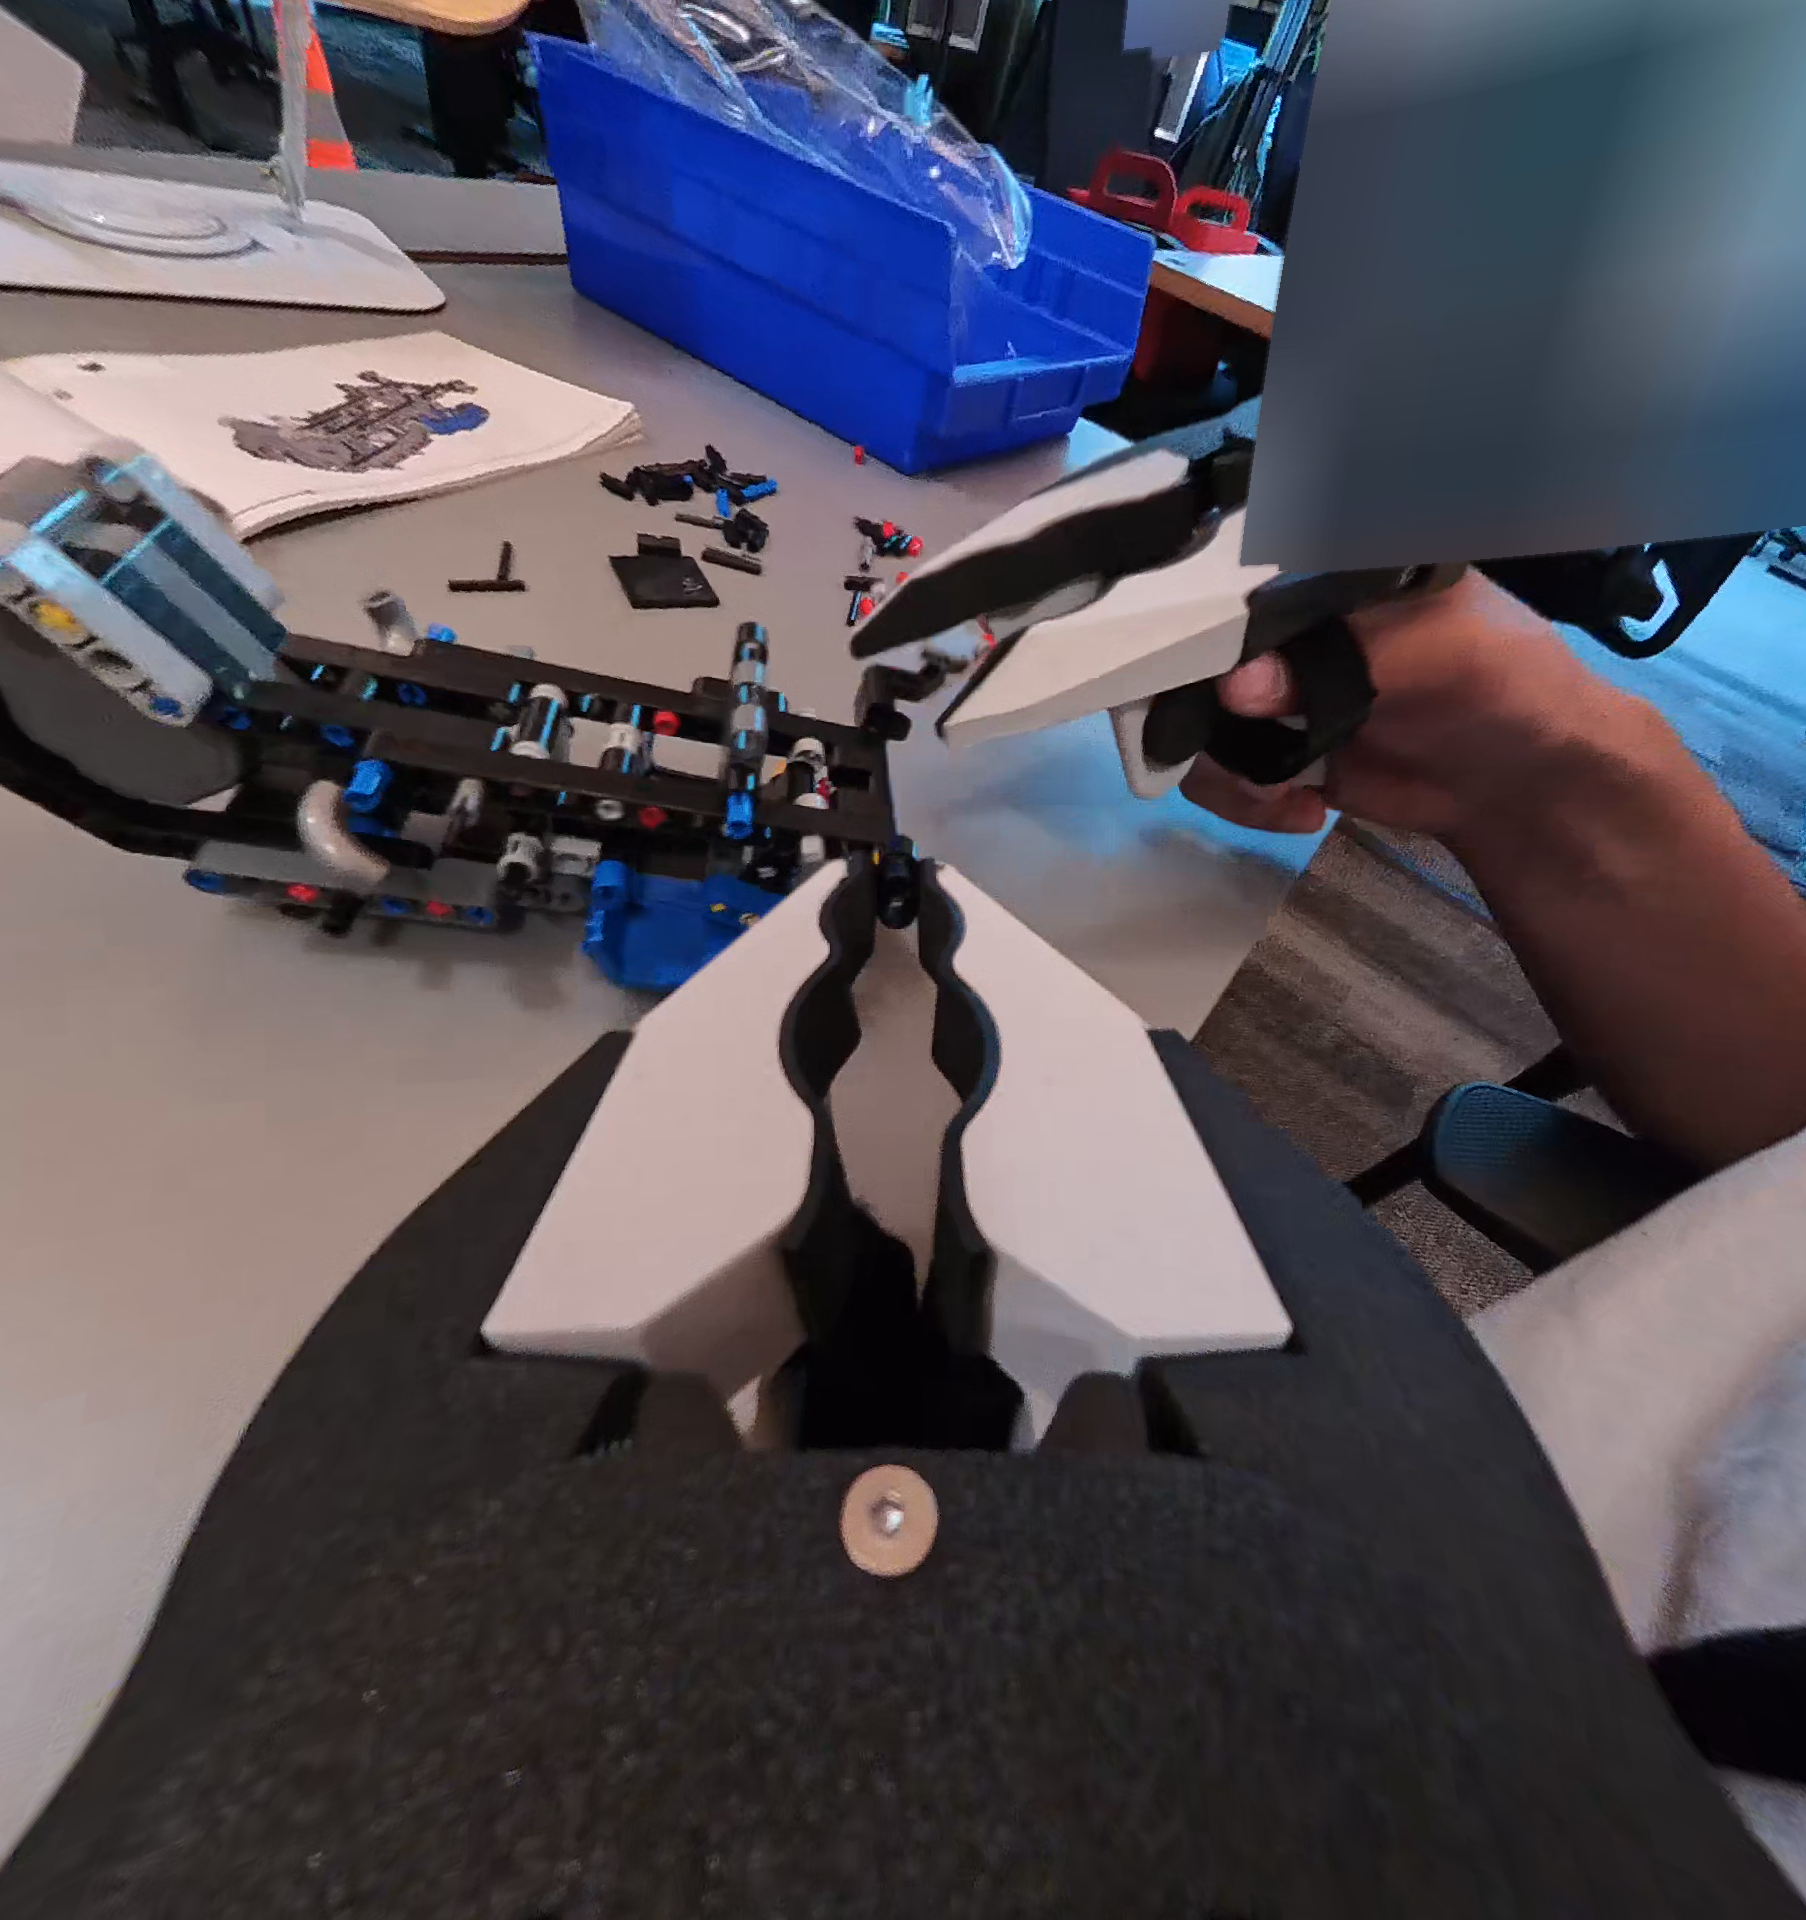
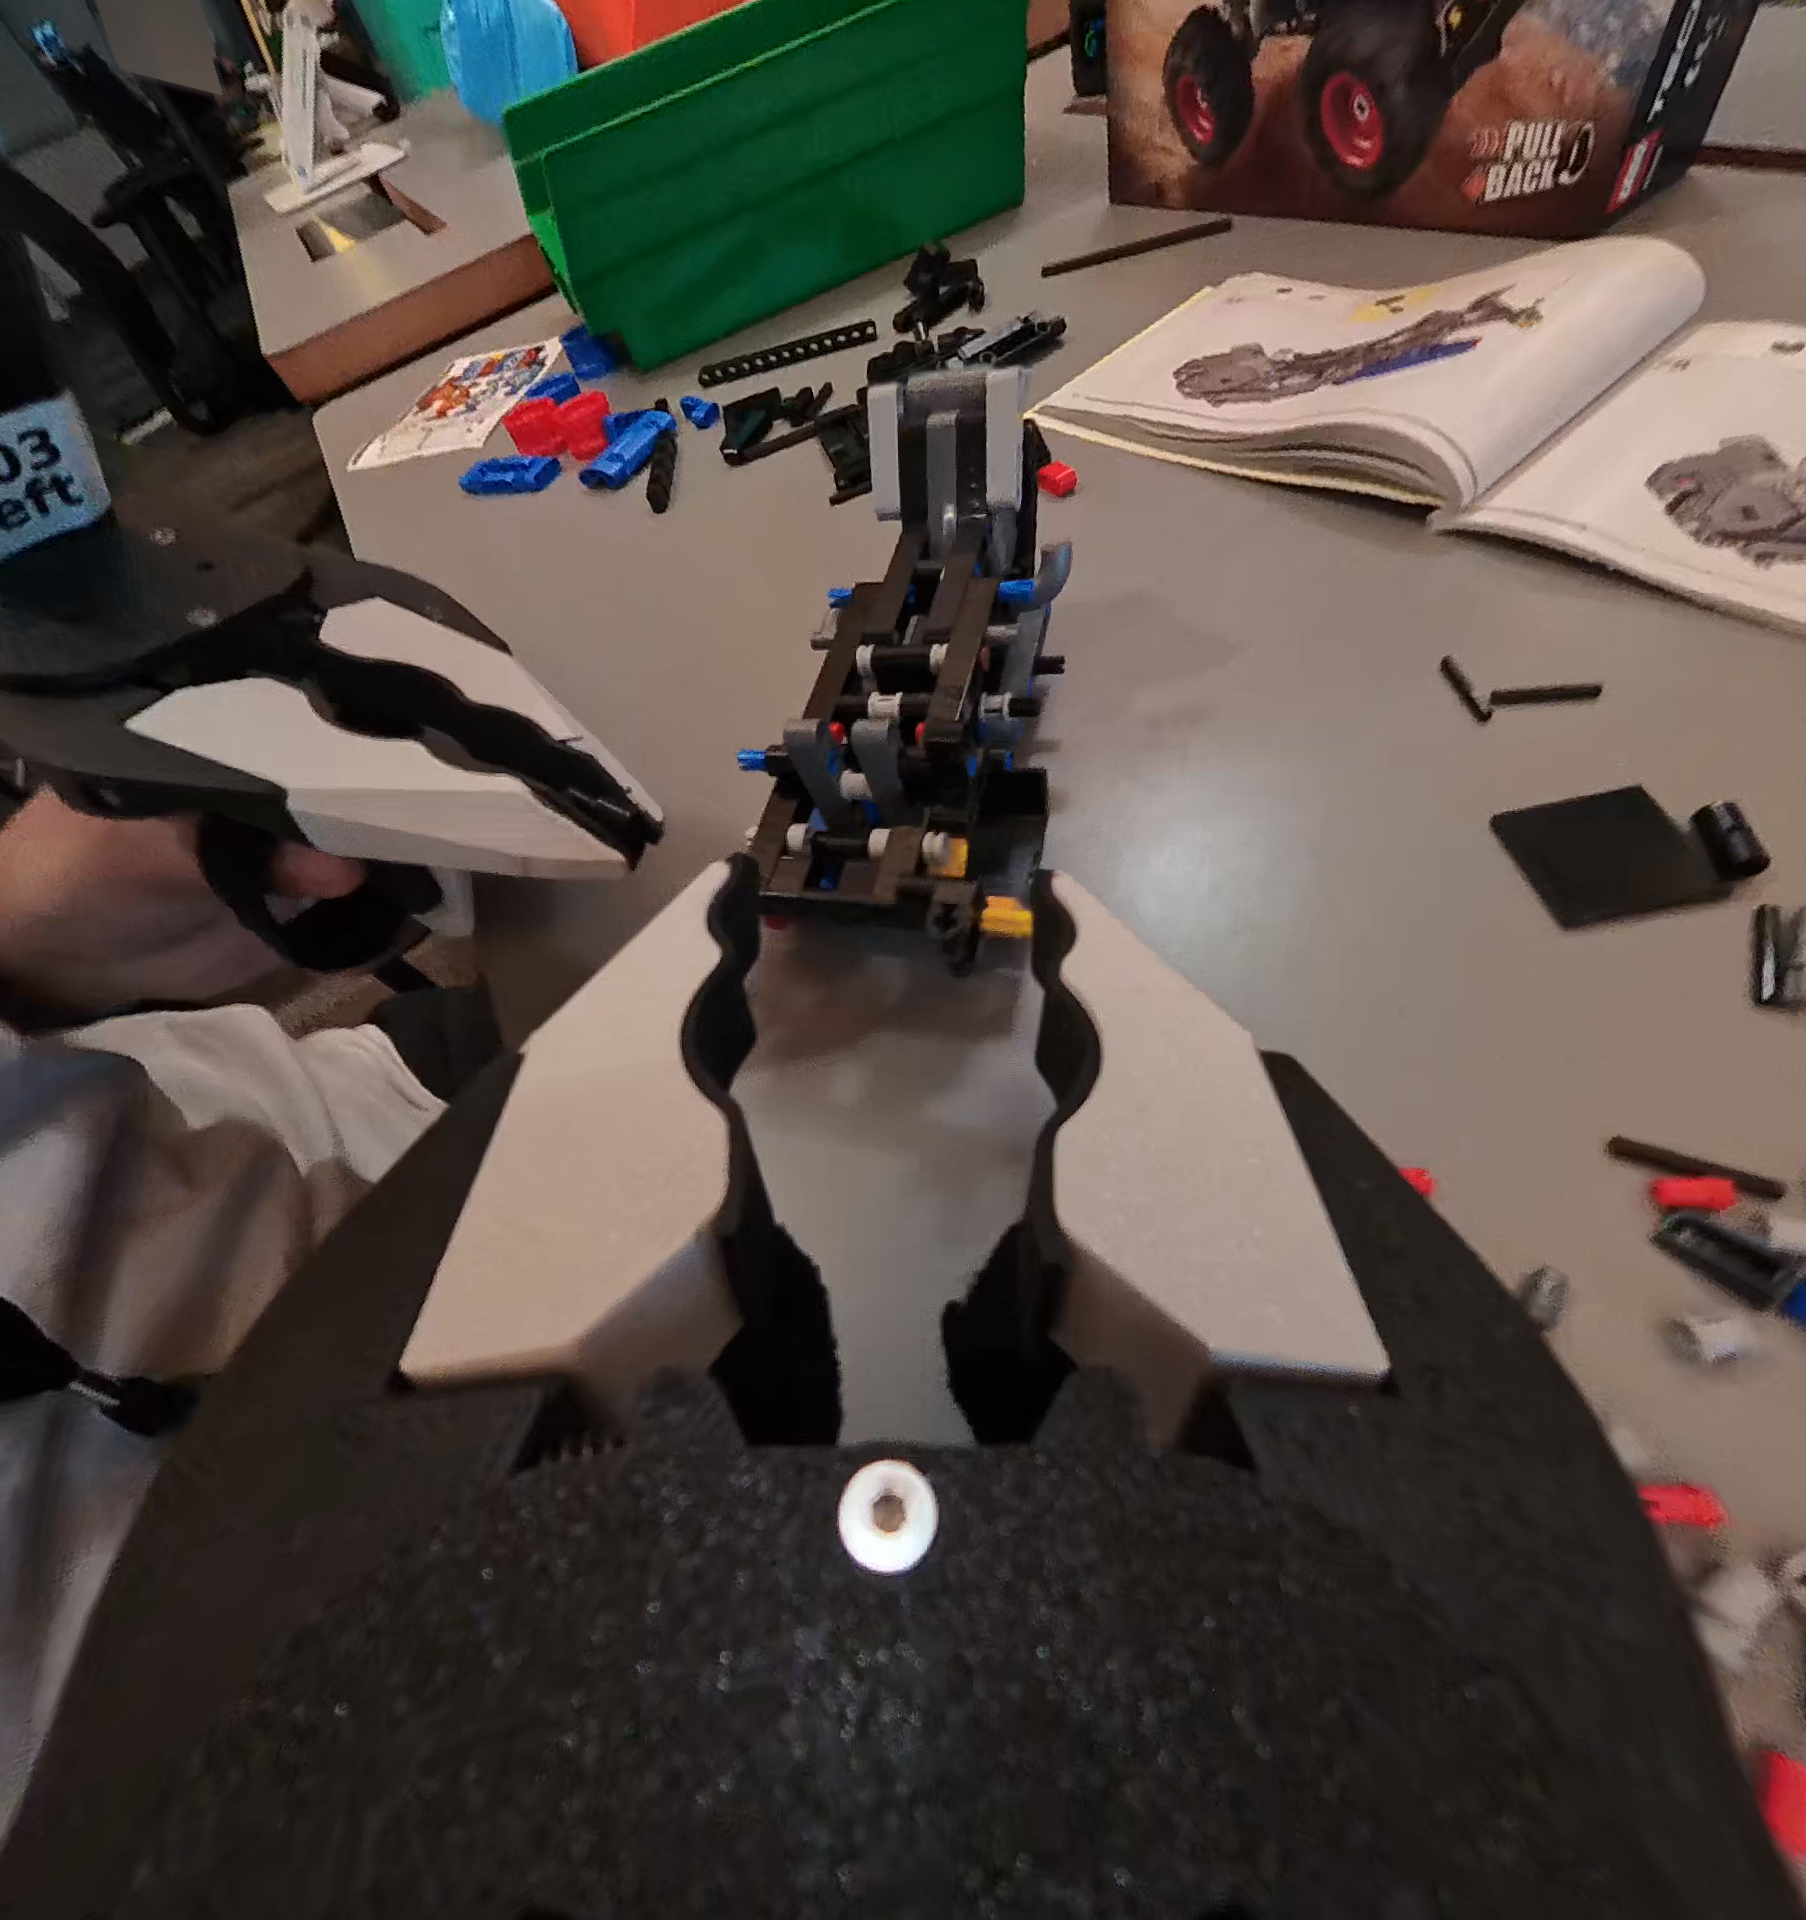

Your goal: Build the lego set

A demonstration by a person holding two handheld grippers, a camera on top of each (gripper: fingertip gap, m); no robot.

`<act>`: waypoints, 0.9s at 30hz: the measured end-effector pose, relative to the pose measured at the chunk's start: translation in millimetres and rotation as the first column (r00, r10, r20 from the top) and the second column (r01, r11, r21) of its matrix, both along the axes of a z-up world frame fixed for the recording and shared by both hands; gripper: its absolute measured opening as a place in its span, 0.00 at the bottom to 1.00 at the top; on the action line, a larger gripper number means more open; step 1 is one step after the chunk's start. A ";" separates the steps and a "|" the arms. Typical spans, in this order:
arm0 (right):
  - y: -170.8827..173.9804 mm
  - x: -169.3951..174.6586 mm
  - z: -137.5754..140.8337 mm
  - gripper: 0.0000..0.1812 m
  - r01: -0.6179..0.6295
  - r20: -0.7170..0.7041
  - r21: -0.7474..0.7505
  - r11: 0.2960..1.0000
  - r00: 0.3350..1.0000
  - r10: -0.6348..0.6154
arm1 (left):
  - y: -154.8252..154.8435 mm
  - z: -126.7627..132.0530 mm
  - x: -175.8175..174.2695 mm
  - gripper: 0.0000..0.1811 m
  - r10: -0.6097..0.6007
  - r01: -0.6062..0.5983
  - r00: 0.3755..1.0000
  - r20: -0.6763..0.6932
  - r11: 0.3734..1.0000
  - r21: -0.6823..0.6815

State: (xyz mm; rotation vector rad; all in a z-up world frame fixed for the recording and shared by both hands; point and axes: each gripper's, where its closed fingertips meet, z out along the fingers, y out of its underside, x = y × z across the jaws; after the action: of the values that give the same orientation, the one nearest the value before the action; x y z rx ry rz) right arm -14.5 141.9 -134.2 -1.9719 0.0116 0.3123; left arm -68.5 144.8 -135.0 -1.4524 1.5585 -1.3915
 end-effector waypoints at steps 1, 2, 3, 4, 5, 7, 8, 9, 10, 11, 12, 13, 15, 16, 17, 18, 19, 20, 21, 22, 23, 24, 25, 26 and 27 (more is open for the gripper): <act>0.0 0.6 0.0 0.29 -0.036 0.032 0.000 0.999 0.999 0.036 | 2.8 -0.1 -1.0 0.03 -0.003 0.003 1.000 -0.003 1.000 -0.011; -0.2 2.9 0.3 0.30 -0.074 0.087 0.000 0.997 0.994 0.074 | 3.8 -0.8 -2.6 0.03 -0.024 0.024 1.000 -0.011 1.000 -0.021; -0.5 5.7 2.4 0.29 -0.111 0.161 0.008 0.994 0.981 0.108 | 4.5 -3.3 -4.9 0.03 -0.050 0.049 0.998 -0.033 0.999 -0.023; -3.8 1.0 2.7 0.28 -0.192 0.237 -0.006 0.981 0.953 0.188 | 6.2 -5.4 -7.5 0.03 -0.071 0.070 0.996 -0.051 0.997 -0.017; -8.1 -7.0 3.8 0.29 -0.278 0.306 -0.022 0.960 0.913 0.271 | 8.1 -6.3 -10.3 0.03 -0.089 0.089 0.994 -0.060 0.996 -0.007; -11.0 -16.7 6.5 0.27 -0.374 0.482 -0.026 0.927 0.808 0.340 | 14.5 -6.6 -13.9 0.03 -0.091 0.092 0.993 -0.071 0.996 0.004; -9.8 -20.2 4.9 0.25 -0.394 0.584 -0.032 0.919 0.738 0.336 | 16.0 -4.9 -15.0 0.03 -0.095 0.094 0.993 -0.069 0.996 -0.007; -6.4 -20.6 0.3 0.23 -0.386 0.686 -0.048 0.921 0.658 0.311 | 16.2 -2.6 -15.8 0.03 -0.098 0.097 0.993 -0.064 0.995 -0.024; -3.6 -21.4 -7.1 0.22 -0.379 0.765 -0.076 0.922 0.571 0.298 | 16.7 -0.1 -15.9 0.03 -0.096 0.094 0.994 -0.053 0.995 -0.039; -0.3 -23.1 -11.6 0.21 -0.377 0.826 -0.080 0.923 0.494 0.273 | 16.6 2.4 -15.9 0.03 -0.096 0.094 0.995 -0.040 0.994 -0.053; 3.1 -23.1 -13.6 0.19 -0.372 0.876 -0.069 0.926 0.422 0.235 | 16.3 3.8 -15.5 0.03 -0.097 0.095 0.995 -0.031 0.993 -0.064; 4.9 -21.9 -16.9 0.18 -0.366 0.911 -0.074 0.927 0.353 0.212 | 17.1 4.9 -14.9 0.03 -0.092 0.090 0.996 -0.022 0.993 -0.074; 8.9 -18.0 -16.9 0.15 -0.355 0.958 -0.052 0.934 0.245 0.146 | 18.1 6.5 -14.2 0.03 -0.090 0.088 0.996 -0.013 0.991 -0.106; 11.7 -17.9 -14.8 0.12 -0.358 0.972 -0.025 0.933 0.210 0.107 | 17.5 7.8 -14.3 0.03 -0.096 0.094 0.995 -0.008 0.987 -0.128; 15.1 -19.0 -12.3 0.09 -0.364 0.981 0.005 0.931 0.182 0.067 | 16.8 9.3 -14.2 0.03 -0.104 0.103 0.995 -0.002 0.984 -0.146; 18.5 -19.9 -12.3 0.07 -0.363 0.987 0.011 0.932 0.152 0.048 | 16.2 10.0 -14.1 0.03 -0.115 0.113 0.993 0.000 0.981 -0.156; 21.4 -23.2 -12.5 0.05 -0.373 0.992 0.008 0.928 0.118 0.039 | 16.3 10.8 -13.8 0.03 -0.123 0.121 0.992 0.001 0.980 -0.161; 24.3 -26.6 -9.2 0.04 -0.378 0.995 0.018 0.926 0.094 0.019 | 16.7 12.2 -13.5 0.03 -0.132 0.131 0.991 0.004 0.978 -0.162; 27.9 -28.2 -3.5 0.04 -0.364 0.994 0.030 0.931 0.105 0.009 | 17.6 14.5 -13.8 0.03 -0.139 0.139 0.990 0.009 0.976 -0.166; 31.8 -28.5 1.7 0.04 -0.336 0.989 0.026 0.942 0.144 0.024 | 19.9 17.7 -14.1 0.03 -0.140 0.141 0.990 0.016 0.976 -0.168; 35.4 -28.9 9.4 0.04 -0.309 0.984 0.030 0.950 0.174 0.026 | 23.1 21.9 -14.8 0.03 -0.139 0.142 0.990 0.029 0.975 -0.172; 38.4 -30.5 19.1 0.04 -0.294 0.982 0.046 0.955 0.188 0.011 | 25.9 26.8 -15.8 0.03 -0.140 0.146 0.989 0.042 0.971 -0.190; 41.1 -33.8 25.5 0.03 -0.288 0.979 0.044 0.957 0.203 0.016 | 28.6 31.8 -16.7 0.03 -0.140 0.149 0.989 0.055 0.965 -0.216; 43.9 -34.9 27.0 0.03 -0.263 0.974 0.015 0.965 0.220 0.045 | 32.3 36.5 -17.0 0.03 -0.134 0.147 0.989 0.069 0.959 -0.243; 46.9 -33.5 28.1 0.03 -0.226 0.973 -0.009 0.974 0.221 0.061 | 35.0 40.5 -17.5 0.03 -0.134 0.152 0.987 0.085 0.951 -0.269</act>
State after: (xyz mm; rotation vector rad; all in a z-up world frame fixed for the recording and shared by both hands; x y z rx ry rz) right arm -47.9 188.8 -106.0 -1.6959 -1.0202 -0.8829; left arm -85.9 179.8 -94.5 -1.4558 1.4998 -1.7822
